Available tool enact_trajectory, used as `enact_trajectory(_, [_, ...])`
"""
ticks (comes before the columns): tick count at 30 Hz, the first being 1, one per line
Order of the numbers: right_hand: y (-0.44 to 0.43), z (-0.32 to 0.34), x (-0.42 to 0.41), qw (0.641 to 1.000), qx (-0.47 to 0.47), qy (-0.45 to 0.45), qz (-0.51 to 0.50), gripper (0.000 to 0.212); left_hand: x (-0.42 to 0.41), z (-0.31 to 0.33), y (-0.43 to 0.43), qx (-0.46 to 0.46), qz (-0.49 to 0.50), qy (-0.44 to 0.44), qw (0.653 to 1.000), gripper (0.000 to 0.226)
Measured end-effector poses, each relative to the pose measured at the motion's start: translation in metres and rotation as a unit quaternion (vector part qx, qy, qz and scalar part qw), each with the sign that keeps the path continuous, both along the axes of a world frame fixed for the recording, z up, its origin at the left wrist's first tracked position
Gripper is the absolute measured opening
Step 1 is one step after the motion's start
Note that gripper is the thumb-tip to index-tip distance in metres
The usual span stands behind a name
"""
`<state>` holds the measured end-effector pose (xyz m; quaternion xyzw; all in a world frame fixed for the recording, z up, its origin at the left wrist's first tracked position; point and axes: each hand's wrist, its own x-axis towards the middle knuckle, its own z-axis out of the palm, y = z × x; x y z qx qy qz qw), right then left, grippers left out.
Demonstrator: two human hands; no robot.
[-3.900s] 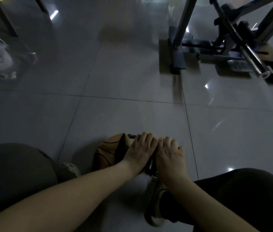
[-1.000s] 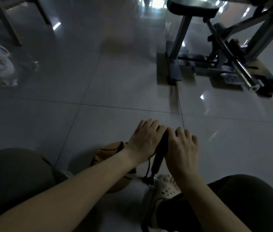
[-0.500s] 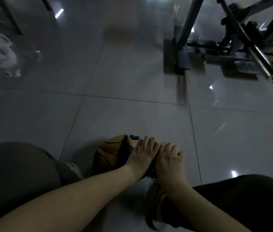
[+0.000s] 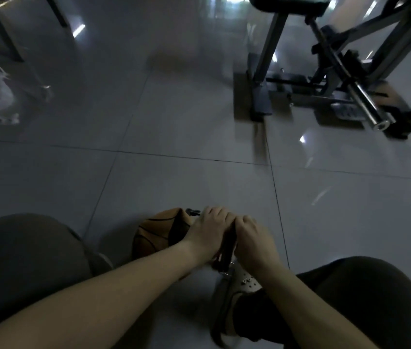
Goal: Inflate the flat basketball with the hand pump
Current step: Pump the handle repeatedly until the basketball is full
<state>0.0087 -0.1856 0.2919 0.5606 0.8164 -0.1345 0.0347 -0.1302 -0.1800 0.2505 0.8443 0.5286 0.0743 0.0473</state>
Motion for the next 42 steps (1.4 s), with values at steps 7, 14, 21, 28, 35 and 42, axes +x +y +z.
enact_trajectory(7, [0.016,0.055,-0.002,0.967,0.253,0.009,-0.014,0.017,0.002,0.071,0.014,0.181,0.023,-0.054,0.982,0.013])
enact_trajectory(14, [-0.009,-0.012,-0.007,0.99,0.103,-0.093,-0.024,0.01,0.013,-0.016,-0.011,0.103,0.054,-0.014,0.993,0.024])
enact_trajectory(21, [0.0,-0.04,-0.004,0.993,-0.016,-0.116,0.014,0.029,0.016,-0.06,-0.007,0.061,0.045,0.009,0.997,0.028])
enact_trajectory(28, [0.01,-0.027,0.001,0.993,-0.081,-0.086,-0.013,0.028,0.02,-0.054,0.0,0.02,0.033,0.003,0.999,0.023])
enact_trajectory(35, [0.006,0.029,0.001,0.998,0.036,-0.009,-0.049,0.011,0.004,0.02,0.015,0.041,-0.023,-0.091,0.995,0.013])
enact_trajectory(42, [0.012,0.069,0.007,0.968,0.245,0.039,-0.028,0.019,-0.001,0.088,0.023,0.137,-0.014,-0.18,0.974,0.011])
